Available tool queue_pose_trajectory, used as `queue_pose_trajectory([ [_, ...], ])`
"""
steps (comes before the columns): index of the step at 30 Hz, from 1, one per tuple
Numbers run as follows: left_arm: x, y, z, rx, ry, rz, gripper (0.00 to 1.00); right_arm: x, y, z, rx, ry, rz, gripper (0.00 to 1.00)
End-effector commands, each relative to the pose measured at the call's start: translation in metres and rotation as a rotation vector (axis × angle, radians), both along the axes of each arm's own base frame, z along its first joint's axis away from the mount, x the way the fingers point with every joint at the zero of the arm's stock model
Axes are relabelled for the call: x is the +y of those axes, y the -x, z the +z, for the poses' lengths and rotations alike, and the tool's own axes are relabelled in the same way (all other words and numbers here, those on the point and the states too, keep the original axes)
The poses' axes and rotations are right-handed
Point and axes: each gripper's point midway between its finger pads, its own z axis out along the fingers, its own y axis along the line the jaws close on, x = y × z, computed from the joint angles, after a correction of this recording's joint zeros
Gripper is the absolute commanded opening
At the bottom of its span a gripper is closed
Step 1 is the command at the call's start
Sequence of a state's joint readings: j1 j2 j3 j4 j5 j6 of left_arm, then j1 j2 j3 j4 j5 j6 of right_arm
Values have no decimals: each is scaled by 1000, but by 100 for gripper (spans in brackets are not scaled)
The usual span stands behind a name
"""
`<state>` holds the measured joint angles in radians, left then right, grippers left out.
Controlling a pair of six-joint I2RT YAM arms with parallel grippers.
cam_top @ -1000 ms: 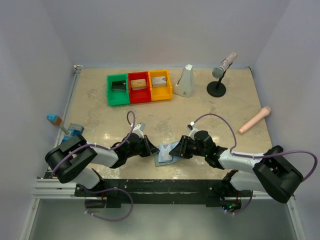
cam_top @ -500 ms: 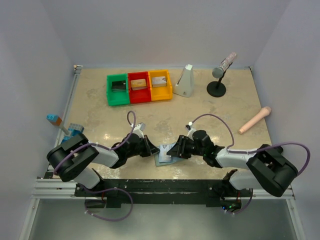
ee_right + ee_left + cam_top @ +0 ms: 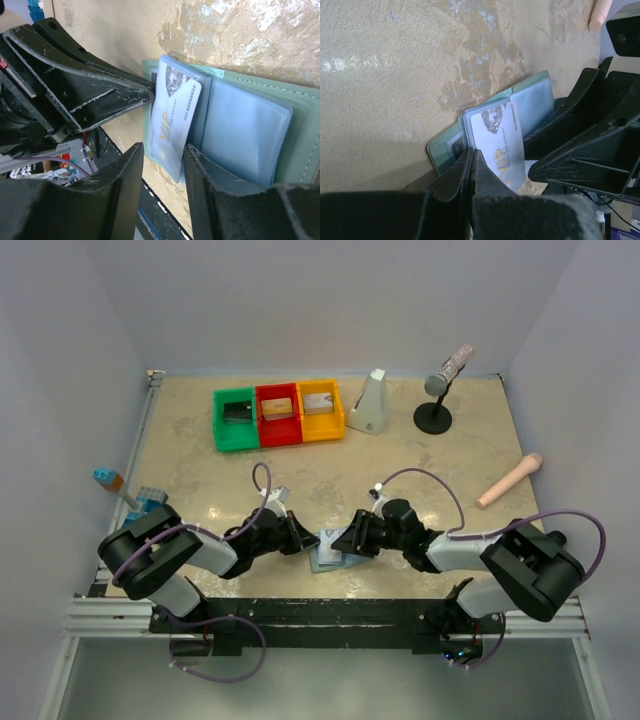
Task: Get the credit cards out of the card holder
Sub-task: Remove the credit card from the card holder.
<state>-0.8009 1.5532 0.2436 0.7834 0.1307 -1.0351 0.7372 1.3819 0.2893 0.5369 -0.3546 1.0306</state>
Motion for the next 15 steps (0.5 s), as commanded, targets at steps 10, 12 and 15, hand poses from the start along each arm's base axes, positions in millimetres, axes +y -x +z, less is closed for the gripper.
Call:
queue_pose_trajectory([
  [10,42,50,-69,200,-245,-51,0,33,-13,41,-85,-187,73,39],
  [12,42,50,-69,198,-247,-54,0,36,-14,43,-82,-192,78,40],
  [15,38,49,-67,192,-242,-61,0,39,-14,45,-78,-199,88,41],
])
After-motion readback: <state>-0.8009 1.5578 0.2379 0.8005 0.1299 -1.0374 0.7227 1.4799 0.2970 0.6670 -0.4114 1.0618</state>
